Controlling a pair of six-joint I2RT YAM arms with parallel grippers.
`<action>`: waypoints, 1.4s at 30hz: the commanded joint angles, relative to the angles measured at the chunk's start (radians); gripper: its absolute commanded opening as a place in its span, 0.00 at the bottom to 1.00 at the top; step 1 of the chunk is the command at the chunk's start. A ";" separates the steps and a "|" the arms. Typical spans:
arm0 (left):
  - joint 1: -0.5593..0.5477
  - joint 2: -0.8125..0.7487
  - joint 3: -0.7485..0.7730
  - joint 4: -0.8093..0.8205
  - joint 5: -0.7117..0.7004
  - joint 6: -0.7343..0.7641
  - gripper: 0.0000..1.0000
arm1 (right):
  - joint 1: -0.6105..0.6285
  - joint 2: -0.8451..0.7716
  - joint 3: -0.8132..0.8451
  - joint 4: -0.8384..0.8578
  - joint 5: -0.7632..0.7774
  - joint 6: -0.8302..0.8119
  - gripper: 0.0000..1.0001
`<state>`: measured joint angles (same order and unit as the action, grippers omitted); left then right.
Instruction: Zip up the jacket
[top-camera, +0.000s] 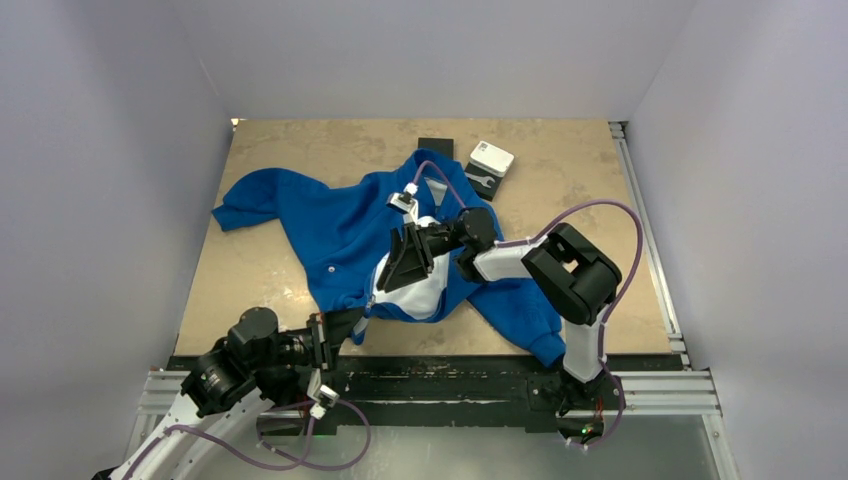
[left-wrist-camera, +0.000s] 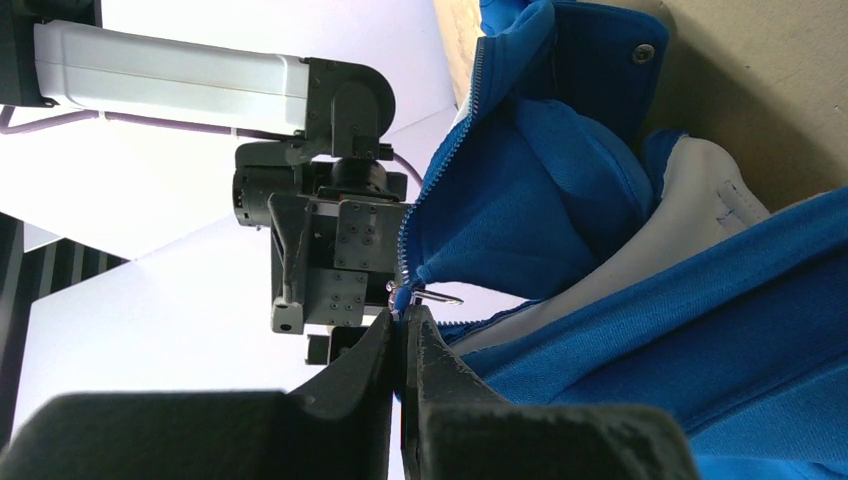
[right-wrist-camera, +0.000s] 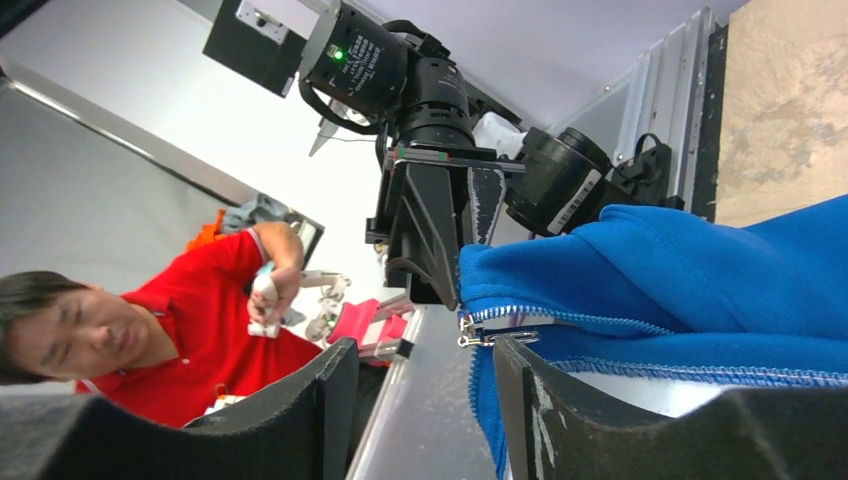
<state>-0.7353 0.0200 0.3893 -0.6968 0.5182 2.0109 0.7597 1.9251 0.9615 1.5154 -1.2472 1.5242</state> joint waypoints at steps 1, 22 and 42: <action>0.002 -0.005 0.011 0.043 0.005 0.036 0.00 | 0.021 -0.006 0.000 0.074 0.021 -0.135 0.58; 0.002 -0.008 0.009 0.051 0.000 0.037 0.00 | 0.070 0.060 0.053 0.146 -0.012 -0.056 0.33; 0.002 -0.006 0.021 0.045 0.005 0.022 0.00 | 0.052 -0.136 0.230 -1.044 0.110 -0.932 0.00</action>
<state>-0.7330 0.0193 0.3893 -0.6746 0.4763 2.0266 0.8177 1.8427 1.1206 0.7124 -1.2388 0.8028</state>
